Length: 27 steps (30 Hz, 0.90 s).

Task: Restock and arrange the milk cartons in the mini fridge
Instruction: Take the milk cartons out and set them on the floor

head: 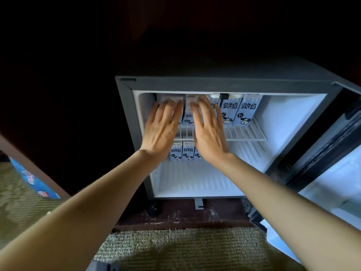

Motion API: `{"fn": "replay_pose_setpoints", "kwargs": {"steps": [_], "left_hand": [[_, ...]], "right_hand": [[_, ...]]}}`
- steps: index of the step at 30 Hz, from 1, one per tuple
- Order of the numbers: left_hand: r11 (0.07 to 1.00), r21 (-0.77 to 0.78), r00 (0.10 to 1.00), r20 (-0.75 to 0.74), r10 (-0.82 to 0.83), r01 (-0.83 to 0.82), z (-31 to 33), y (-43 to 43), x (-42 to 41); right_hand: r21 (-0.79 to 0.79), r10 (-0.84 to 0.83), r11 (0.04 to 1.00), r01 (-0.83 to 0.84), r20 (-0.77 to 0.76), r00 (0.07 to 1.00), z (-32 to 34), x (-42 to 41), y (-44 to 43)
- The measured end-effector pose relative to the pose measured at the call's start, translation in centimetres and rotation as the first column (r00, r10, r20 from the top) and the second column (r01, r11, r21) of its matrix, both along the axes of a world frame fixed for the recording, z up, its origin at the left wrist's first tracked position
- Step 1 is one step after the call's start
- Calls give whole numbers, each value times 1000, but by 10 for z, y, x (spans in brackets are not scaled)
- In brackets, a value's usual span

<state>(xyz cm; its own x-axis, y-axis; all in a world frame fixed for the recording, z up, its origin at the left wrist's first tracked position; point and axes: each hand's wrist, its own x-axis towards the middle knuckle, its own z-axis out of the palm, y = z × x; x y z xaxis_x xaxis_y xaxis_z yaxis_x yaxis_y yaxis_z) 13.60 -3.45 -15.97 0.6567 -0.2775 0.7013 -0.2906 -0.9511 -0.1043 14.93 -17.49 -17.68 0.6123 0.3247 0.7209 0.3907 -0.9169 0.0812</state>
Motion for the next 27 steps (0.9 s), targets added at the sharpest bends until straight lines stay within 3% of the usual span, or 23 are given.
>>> {"fn": "replay_pose_setpoints", "kwargs": {"steps": [4, 8, 17, 21, 27], "left_hand": [[999, 10, 993, -105, 54, -53, -11, 0, -10], [999, -21, 962, -271, 26, -33, -15, -5, -18], [994, -101, 891, -454, -12, -38, 33, -16, -57], [994, -88, 884, -468, 10, -58, 61, -33, -98], [996, -56, 863, -498, -87, 68, 110, -80, -184]], "right_hand": [[11, -6, 1000, 6, 10, 1000, 3, -4, -3], [-123, -11, 992, 8, -28, 1000, -1, -5, -4], [-15, 8, 1000, -10, -79, 997, 18, -50, -11], [-7, -42, 999, 42, -145, 989, 40, -98, -27], [50, -116, 990, 129, -209, 971, 83, -199, -74]]}}
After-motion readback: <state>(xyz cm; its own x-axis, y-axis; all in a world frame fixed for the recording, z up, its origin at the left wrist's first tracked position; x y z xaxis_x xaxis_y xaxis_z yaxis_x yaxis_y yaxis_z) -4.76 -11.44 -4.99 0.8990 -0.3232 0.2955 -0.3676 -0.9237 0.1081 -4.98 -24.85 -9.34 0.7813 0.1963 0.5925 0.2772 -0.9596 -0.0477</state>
